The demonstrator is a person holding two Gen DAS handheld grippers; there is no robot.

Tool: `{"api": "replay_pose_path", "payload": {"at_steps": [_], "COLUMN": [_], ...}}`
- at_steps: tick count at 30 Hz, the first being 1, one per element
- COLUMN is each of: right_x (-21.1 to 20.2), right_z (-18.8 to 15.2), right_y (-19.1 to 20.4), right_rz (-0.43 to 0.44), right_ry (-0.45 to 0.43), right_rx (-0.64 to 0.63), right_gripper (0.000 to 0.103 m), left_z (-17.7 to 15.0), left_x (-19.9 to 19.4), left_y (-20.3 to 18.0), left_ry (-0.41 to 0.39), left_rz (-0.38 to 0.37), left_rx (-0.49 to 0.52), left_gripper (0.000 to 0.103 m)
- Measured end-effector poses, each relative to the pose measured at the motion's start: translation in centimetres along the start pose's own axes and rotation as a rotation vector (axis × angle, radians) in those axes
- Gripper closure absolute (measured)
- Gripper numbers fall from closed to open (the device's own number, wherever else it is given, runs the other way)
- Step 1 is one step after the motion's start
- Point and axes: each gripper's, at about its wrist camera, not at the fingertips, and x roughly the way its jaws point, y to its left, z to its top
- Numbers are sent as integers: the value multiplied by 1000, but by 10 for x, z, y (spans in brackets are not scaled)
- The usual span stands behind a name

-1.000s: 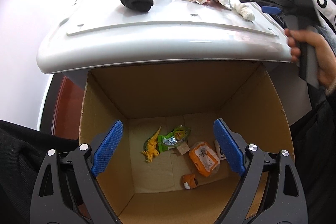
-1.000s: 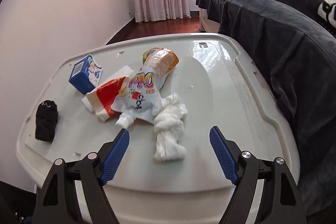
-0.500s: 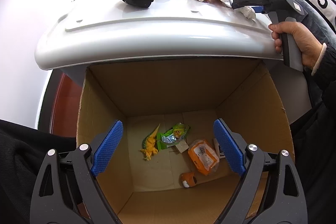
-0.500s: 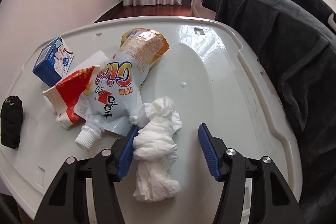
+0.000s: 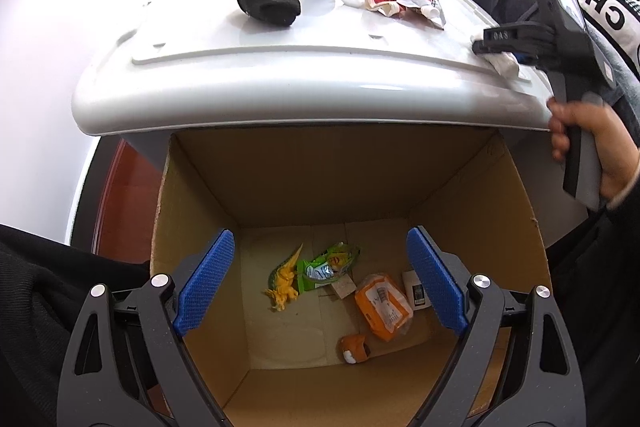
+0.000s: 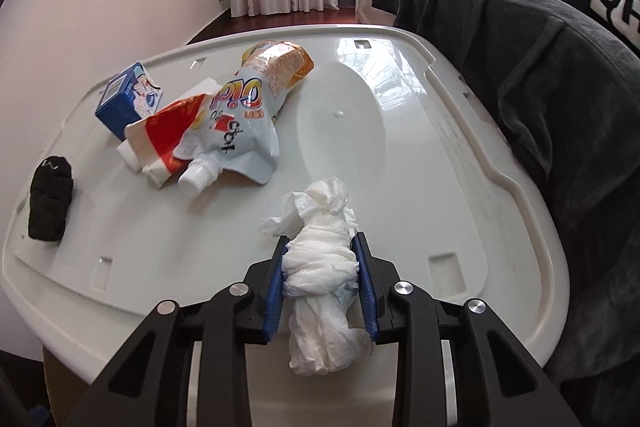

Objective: Collect trash
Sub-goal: 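Grasp the black sock with the left gripper while the right holds the tissue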

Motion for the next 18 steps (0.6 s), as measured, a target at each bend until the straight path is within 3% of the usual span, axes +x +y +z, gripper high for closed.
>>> {"api": "replay_pose_path", "payload": {"at_steps": [5,8,11,16,18], "right_x": [-4,-3,-2,-2,-2], "right_z": [-6,-5,-4,-3,-2], "right_y": [-1,0,-1,-3,-3], "right_rz": [1,-3,3,17,19], "right_ry": [-9,-10,-7,-3,-2], "right_rx": [15,7,13,23,24], "right_gripper": [72,72,72,71,71], "left_z": [11,37,84,155,171], "left_x": [-6,-16,-21,5,21], "left_y": [1,1,0,5,11], "left_ry": [-11,-60,-127,-213,-205], "left_rz": [20,37,19,132,156], "left_rx": [-8,-23,-44,-54,-70], "left_gripper": [17,17,17,17,17]}}
